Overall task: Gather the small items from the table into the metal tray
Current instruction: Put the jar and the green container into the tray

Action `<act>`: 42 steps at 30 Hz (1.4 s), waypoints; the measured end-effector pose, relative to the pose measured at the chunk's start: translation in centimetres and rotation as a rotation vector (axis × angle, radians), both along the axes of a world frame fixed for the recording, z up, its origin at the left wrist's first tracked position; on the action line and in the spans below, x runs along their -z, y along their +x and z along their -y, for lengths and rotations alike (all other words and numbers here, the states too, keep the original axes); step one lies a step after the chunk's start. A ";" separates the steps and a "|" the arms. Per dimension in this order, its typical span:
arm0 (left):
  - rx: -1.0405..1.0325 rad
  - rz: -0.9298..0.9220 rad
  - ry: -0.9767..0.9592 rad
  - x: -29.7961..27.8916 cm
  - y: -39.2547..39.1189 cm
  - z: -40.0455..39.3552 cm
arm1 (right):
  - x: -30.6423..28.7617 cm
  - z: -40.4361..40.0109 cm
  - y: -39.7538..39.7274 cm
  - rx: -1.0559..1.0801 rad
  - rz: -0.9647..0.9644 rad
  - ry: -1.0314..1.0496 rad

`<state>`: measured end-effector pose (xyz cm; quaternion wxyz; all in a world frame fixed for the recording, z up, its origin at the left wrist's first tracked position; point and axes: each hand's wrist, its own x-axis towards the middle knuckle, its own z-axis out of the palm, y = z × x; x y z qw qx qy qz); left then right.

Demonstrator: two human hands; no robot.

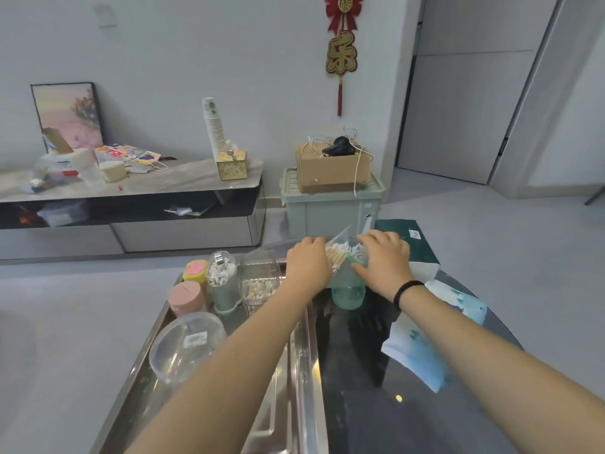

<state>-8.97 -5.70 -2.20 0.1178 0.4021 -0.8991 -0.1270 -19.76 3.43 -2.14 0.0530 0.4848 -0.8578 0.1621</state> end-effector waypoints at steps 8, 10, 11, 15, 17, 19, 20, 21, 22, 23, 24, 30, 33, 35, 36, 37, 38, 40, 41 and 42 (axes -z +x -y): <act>-0.110 -0.145 0.056 0.8 -2.0 2.3 | 0.7 2.6 -4.4 -0.025 0.064 0.295; -0.124 -0.270 0.033 0.4 -1.9 2.3 | 0.7 2.7 -4.5 -0.024 0.052 0.285; -0.123 -0.331 0.014 0.1 -1.8 2.1 | 0.7 2.7 -4.4 -0.023 0.052 0.261; -0.085 -0.543 -0.046 -2.7 -0.9 1.1 | -0.2 2.2 -3.5 -0.028 0.027 0.066; -0.082 -0.578 -0.064 -4.5 0.1 0.4 | -1.3 1.6 -3.0 -0.043 0.091 -0.052; -0.099 -0.573 -0.072 -6.0 1.8 -0.4 | -2.6 0.5 -2.0 -0.075 0.223 -0.173; -0.112 -0.558 -0.073 -6.5 2.9 -0.9 | -3.1 -0.2 -1.3 -0.099 0.276 -0.209; -0.123 -0.537 -0.077 -6.8 4.0 -1.5 | -3.5 -0.9 -0.5 -0.127 0.308 -0.216; -0.131 -0.506 -0.078 -6.9 5.4 -2.1 | -3.7 -1.7 0.5 -0.155 0.320 -0.199; -0.138 -0.477 -0.079 -6.8 6.6 -2.7 | -3.7 -2.2 1.3 -0.179 0.324 -0.174; -0.150 -0.447 -0.071 -6.7 7.8 -3.3 | -3.6 -2.8 2.3 -0.197 0.334 -0.155; -0.200 -0.357 -0.031 -5.3 13.8 -7.3 | -2.7 -5.5 7.3 -0.264 0.439 -0.106; -0.205 -0.317 0.010 -4.1 15.8 -8.9 | -2.1 -6.3 9.6 -0.285 0.457 -0.086; -0.211 -0.265 0.027 -3.3 16.7 -9.4 | -1.9 -6.5 11.0 -0.297 0.472 -0.084; -0.217 -0.227 0.034 -3.0 17.1 -9.5 | -1.8 -6.6 11.6 -0.303 0.480 -0.086; -0.224 -0.188 0.043 -2.8 17.4 -9.5 | -1.7 -6.6 12.2 -0.305 0.489 -0.085; -0.235 -0.159 0.050 -2.5 17.7 -9.5 | -1.6 -6.6 12.6 -0.308 0.493 -0.079; -0.267 -0.139 0.055 -2.1 18.0 -9.2 | -1.5 -6.5 13.2 -0.306 0.502 -0.058; -0.276 -0.150 0.062 -1.9 18.2 -9.1 | -1.5 -6.4 13.5 -0.301 0.507 -0.056; -0.274 -0.172 0.076 -1.8 18.3 -9.1 | -1.6 -6.4 13.7 -0.292 0.507 -0.062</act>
